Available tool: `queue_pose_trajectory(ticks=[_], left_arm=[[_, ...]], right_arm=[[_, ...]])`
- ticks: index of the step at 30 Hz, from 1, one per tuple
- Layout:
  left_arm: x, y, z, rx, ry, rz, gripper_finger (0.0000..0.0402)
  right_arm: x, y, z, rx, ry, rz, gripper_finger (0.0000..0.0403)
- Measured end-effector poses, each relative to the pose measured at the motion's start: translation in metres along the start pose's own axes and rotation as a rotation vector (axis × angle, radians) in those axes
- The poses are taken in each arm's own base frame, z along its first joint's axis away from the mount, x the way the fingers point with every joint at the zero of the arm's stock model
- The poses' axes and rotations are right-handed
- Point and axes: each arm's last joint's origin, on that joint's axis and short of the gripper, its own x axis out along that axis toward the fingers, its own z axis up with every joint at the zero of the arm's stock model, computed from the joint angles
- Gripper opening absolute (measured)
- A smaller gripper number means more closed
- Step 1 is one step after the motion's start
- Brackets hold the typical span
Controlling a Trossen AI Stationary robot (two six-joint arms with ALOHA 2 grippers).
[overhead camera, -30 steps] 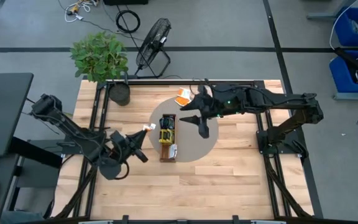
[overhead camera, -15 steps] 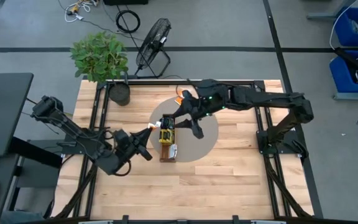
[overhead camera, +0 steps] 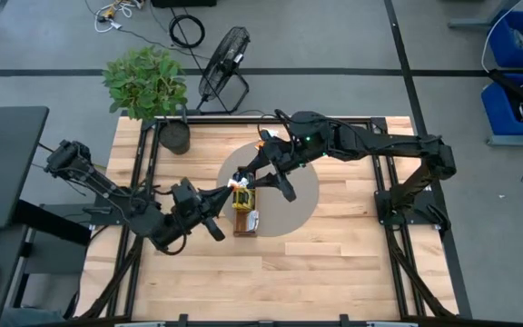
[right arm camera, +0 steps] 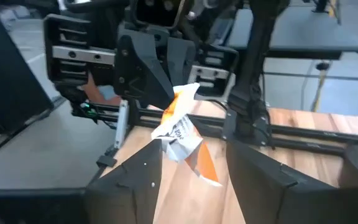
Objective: Pick & Place Tea
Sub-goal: Put the white tea bag into the bottom section of the wooden organizer
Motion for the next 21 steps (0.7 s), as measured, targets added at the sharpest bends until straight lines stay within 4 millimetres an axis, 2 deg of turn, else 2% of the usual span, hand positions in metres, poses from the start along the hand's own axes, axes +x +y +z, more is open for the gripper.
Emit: queue_pose_trajectory(ticks=[10, 21], left_arm=[[0.012, 0.002, 0.002, -0.012, -0.006, -0.077, 0.0001], [0.012, 0.002, 0.003, -0.004, -0.007, -0.077, 0.0001]], right_arm=[[0.0, 0.003, 0.002, 0.015, -0.021, 0.085, 0.0188], [0.001, 0.01, 0.0, 0.037, 0.011, 0.147, 0.0188]])
